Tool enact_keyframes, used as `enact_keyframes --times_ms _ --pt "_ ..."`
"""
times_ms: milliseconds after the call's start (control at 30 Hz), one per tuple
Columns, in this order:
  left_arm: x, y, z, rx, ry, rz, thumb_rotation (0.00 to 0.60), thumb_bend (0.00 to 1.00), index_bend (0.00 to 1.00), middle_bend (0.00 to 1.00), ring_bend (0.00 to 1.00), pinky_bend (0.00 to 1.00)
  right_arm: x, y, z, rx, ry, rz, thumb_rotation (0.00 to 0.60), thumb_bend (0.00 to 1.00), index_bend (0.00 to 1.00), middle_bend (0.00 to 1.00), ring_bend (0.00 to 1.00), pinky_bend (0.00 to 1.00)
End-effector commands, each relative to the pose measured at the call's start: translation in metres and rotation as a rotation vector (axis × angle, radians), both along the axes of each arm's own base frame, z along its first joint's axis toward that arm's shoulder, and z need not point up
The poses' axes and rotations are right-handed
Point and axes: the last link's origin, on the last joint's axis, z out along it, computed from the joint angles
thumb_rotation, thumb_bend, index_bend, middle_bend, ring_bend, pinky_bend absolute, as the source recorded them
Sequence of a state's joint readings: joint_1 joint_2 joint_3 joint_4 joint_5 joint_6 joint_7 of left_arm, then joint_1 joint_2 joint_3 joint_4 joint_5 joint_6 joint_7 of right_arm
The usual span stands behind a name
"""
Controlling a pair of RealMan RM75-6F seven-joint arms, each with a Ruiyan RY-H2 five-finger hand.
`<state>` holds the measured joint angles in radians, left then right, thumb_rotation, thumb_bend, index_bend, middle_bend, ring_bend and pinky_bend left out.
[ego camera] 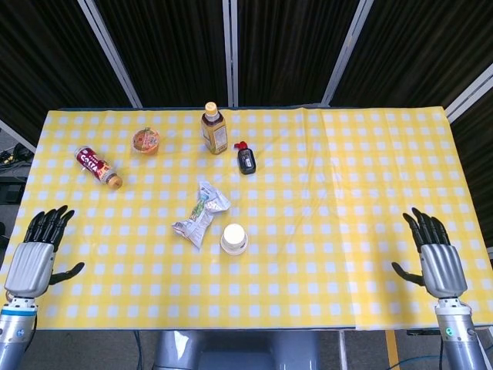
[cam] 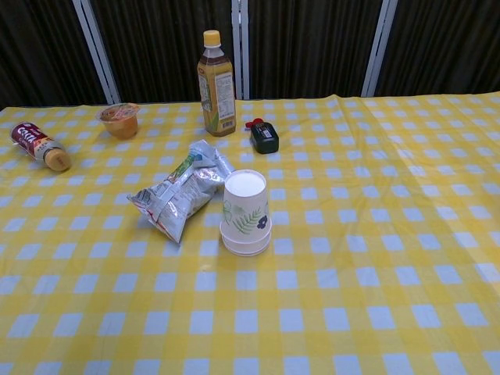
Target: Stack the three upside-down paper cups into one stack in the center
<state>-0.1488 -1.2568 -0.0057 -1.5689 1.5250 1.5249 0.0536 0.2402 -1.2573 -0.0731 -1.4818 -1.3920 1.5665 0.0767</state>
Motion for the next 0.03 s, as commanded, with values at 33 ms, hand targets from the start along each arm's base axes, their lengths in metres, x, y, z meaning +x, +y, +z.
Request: enact_keyframes --times_ms 33 --pt "-0.0007 -0.0029 0.0009 0.006 -0.002 -0.005 0.6 0.14 0.0 0.0 0.0 0.0 -0.0001 0.0018 0.0019 -0.004 0.006 0.011 0.6 0.08 0.0 0.0 0.0 0.0"
